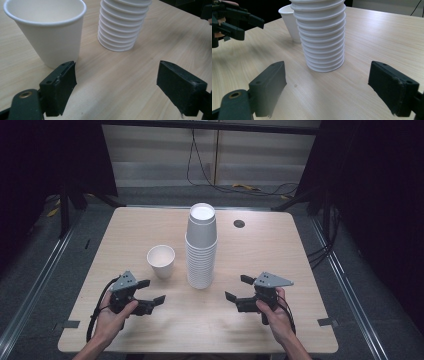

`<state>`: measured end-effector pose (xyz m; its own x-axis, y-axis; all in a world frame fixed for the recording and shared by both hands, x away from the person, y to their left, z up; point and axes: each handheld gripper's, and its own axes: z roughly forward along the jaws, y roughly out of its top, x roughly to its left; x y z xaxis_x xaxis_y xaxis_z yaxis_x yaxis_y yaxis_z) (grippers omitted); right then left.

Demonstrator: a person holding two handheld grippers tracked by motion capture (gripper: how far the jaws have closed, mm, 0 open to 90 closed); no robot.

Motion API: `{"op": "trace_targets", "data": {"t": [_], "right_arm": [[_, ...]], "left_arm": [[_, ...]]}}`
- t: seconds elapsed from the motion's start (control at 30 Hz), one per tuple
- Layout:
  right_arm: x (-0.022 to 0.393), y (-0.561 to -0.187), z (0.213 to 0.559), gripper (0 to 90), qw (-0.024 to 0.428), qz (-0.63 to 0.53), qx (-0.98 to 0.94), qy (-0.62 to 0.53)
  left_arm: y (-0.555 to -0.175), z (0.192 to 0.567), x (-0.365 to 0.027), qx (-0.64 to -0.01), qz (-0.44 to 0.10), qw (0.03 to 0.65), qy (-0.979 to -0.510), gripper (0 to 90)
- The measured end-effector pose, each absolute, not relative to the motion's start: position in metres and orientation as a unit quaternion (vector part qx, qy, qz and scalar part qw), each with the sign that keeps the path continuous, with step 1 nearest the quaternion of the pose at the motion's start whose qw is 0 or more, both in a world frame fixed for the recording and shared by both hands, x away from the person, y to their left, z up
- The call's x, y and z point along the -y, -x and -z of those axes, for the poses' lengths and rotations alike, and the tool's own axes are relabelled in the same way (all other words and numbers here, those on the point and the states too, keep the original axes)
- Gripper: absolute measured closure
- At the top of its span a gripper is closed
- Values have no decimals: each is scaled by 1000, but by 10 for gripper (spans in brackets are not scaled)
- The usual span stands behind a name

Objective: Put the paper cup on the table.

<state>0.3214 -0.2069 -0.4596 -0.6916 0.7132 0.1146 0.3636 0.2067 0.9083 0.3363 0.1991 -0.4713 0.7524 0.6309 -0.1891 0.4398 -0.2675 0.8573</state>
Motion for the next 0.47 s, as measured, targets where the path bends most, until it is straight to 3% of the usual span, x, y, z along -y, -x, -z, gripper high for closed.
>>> {"op": "trace_targets", "data": {"t": [0.47], "right_arm": [[206, -319, 464, 143, 165, -512, -766, -352]], "left_arm": [[-325, 490, -196, -340, -95, 506, -787, 156]]}}
